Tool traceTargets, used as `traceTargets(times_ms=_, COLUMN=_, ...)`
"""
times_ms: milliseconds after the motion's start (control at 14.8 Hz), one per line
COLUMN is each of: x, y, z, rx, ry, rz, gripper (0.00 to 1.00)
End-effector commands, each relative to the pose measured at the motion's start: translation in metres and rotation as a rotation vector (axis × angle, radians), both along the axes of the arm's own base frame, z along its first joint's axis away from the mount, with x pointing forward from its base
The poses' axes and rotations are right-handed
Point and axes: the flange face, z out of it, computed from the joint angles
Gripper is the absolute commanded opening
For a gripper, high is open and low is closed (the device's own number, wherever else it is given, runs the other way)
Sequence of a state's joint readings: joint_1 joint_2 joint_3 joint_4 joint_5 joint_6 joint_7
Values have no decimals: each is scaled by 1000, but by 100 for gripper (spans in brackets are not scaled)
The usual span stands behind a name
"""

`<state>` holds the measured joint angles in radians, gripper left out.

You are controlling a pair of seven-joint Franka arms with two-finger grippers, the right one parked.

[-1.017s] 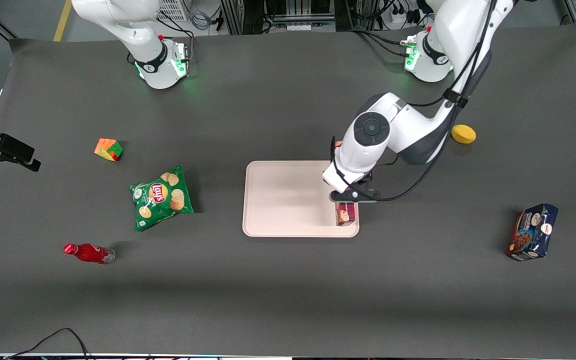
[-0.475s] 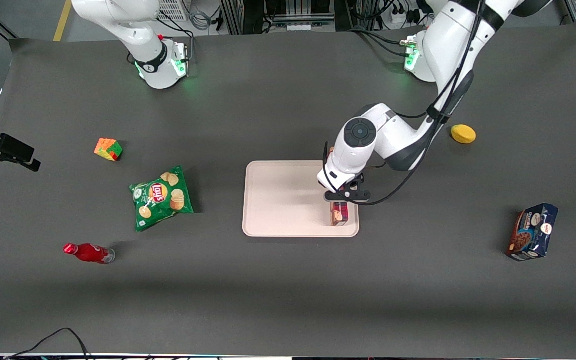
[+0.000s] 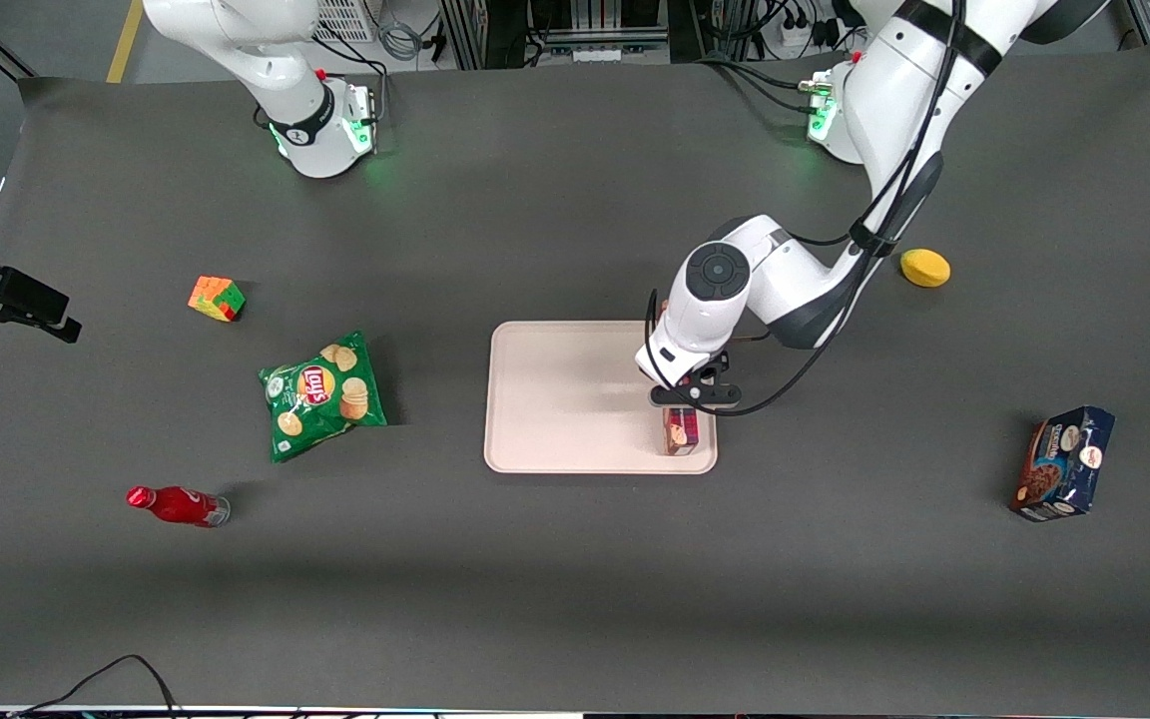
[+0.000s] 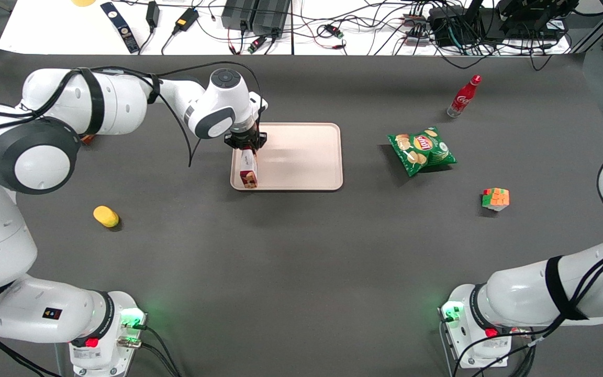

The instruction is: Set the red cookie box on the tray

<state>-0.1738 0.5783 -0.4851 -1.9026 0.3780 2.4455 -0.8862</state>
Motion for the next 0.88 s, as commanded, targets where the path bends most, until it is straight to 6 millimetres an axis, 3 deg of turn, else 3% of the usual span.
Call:
traceTargets(times_ms=0, x=4, y=1, z=4, rx=7, ry=-26, rz=21, gripper=37)
traceTargets(times_ms=203, x=6, y=3, z=5, rx=10, ry=-31, rz=22, gripper=88)
traceTargets(times_ms=271, x=7, y=4, z=5, rx=10, ry=-31, rz=24, gripper=100)
traceTargets(times_ms=407, x=11, y=4, z=12, rx=15, ry=-35, rz=33, gripper=100)
traceTargets(times_ms=542, x=22, y=9, z=33, rx=38, ry=-35, rz=46, gripper=100)
traceTargets(times_ms=814, x=59, y=32, z=121, rx=168, ry=9, rz=-7, gripper=100)
